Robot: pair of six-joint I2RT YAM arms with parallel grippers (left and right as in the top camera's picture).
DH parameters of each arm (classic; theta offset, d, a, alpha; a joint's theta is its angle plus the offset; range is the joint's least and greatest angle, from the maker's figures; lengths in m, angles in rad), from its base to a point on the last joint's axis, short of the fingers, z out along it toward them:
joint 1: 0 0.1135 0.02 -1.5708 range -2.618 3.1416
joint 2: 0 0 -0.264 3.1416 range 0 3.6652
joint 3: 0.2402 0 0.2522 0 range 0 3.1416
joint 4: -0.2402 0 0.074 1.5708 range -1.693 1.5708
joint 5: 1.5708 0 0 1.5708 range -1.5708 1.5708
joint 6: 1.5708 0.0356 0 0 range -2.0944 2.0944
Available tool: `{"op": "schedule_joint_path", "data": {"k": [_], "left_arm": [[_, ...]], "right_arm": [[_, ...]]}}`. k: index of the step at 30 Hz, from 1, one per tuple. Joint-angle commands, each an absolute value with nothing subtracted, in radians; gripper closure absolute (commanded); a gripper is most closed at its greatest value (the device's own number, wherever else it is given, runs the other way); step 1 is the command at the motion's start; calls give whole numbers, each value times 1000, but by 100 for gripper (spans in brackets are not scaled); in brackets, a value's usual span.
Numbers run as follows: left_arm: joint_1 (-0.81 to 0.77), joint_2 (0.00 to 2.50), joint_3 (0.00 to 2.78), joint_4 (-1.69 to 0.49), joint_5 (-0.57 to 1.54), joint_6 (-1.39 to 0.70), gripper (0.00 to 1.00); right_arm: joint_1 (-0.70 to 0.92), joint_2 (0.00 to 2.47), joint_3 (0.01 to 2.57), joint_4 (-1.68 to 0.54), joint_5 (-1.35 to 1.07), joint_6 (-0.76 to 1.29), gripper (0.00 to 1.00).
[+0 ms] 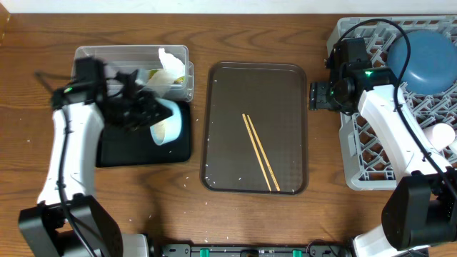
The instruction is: Sort waste into correct bins and load items into the dishwasher rack
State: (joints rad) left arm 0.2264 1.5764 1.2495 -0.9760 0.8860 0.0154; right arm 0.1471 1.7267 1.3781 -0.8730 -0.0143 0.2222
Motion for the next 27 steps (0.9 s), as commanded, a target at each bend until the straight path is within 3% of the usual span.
{"op": "schedule_joint_path", "data": {"k": [1, 11, 27], "left_arm": [[354, 1577, 1173, -979, 1175, 165, 94], [540, 1634, 1048, -971, 1499, 295, 94], [540, 1667, 1047, -929, 1573, 295, 94]], "right_arm": [[157, 1709, 1396, -867, -86, 156, 27], [281, 1713, 1393, -870, -236, -9, 29], [531, 1893, 1389, -885, -23, 146, 40]]}}
